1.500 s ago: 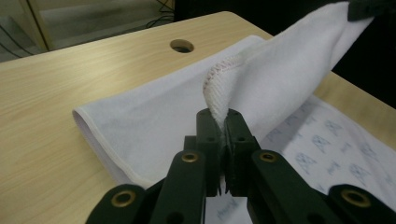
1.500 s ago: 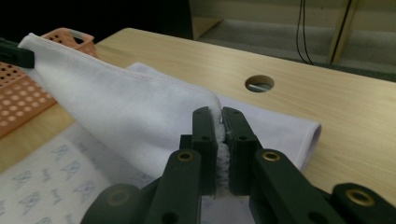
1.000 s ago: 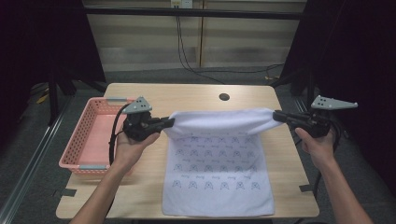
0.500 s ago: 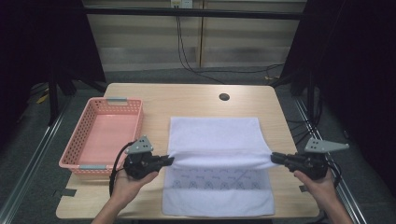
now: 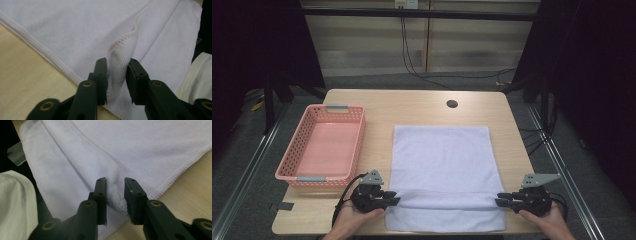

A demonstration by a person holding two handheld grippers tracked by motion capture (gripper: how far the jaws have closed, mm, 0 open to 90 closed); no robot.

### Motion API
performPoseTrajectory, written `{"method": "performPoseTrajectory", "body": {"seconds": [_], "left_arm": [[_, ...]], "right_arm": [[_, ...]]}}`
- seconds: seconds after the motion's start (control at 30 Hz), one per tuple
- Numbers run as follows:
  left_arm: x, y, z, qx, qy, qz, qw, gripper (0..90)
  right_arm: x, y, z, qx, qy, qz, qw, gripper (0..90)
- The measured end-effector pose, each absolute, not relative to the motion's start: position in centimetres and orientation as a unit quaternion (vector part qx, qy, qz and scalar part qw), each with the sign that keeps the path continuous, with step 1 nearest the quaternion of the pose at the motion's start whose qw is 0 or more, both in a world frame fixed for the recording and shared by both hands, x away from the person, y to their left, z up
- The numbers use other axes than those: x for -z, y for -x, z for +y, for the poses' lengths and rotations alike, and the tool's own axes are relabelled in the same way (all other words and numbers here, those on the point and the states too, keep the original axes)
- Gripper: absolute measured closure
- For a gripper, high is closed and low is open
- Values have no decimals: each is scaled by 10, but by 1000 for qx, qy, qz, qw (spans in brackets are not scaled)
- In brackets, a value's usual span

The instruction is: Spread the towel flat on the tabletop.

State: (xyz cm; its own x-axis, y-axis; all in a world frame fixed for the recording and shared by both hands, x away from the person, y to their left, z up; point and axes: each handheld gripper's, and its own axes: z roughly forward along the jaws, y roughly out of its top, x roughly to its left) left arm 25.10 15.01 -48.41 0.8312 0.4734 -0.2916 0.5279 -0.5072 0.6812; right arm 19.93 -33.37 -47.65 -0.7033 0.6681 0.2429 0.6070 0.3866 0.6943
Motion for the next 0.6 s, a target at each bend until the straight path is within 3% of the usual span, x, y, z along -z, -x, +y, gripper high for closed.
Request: {"method": "performPoseTrajectory", "body": {"seconds": [0.1,0.17,0.23,0.47,0.6], "left_arm": [[482,-244,150,32,-870,283,402,646],[482,-239,151,34,-874,272,400,739],[482,-235,154,37,-876,273,395,751],[471,-224,181,45,-843,301,444,572],[463,-232,181,23,-837,302,455,574]], "right_arm": [[475,-194,-334,-400,-378,834,36,704],[473,-190,-333,-395,-373,839,34,727],[472,-187,-333,-394,-368,842,33,721],[457,-163,-343,-420,-388,819,48,578],[454,-165,-343,-433,-394,808,63,553]]}}
